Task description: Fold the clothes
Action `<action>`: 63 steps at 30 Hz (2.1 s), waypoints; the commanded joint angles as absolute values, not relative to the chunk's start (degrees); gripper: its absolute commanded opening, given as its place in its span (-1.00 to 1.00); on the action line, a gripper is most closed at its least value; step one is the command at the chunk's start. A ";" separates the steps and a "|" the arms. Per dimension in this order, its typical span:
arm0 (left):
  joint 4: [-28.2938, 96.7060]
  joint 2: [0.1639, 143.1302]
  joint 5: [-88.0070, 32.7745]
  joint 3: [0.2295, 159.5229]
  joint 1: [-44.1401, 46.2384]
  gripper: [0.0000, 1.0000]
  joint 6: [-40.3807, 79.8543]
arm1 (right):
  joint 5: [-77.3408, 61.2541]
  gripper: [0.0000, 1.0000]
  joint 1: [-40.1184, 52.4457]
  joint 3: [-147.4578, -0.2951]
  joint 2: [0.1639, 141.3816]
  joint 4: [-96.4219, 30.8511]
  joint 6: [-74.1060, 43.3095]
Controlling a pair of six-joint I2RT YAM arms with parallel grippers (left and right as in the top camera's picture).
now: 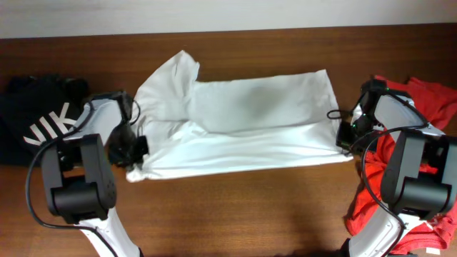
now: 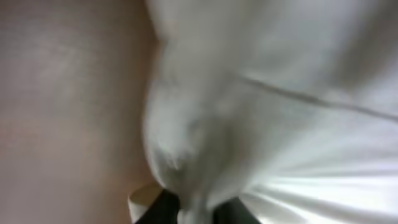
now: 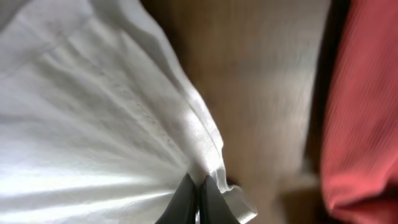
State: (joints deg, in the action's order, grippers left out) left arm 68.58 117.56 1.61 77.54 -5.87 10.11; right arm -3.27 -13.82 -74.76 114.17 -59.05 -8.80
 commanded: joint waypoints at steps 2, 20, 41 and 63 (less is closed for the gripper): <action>73.65 118.61 6.96 76.79 -10.70 -0.57 9.85 | -0.78 -0.92 -13.91 -74.41 114.85 -64.90 -9.06; 66.57 107.57 -4.25 78.63 -9.52 -0.51 7.66 | -2.39 -0.36 -13.89 -80.40 105.16 -64.62 -9.04; 57.06 108.42 -9.43 78.56 -3.40 -0.50 7.68 | -10.22 -0.92 -8.75 -80.31 116.86 -54.96 -1.41; 49.12 108.42 -13.17 87.85 -2.72 -0.06 4.05 | -5.76 -0.45 -9.02 -90.08 111.20 -56.47 -4.95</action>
State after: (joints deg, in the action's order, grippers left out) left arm 51.99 108.33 -11.07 83.94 -3.31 5.93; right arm -7.31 -8.82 -85.58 116.86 -55.37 -4.56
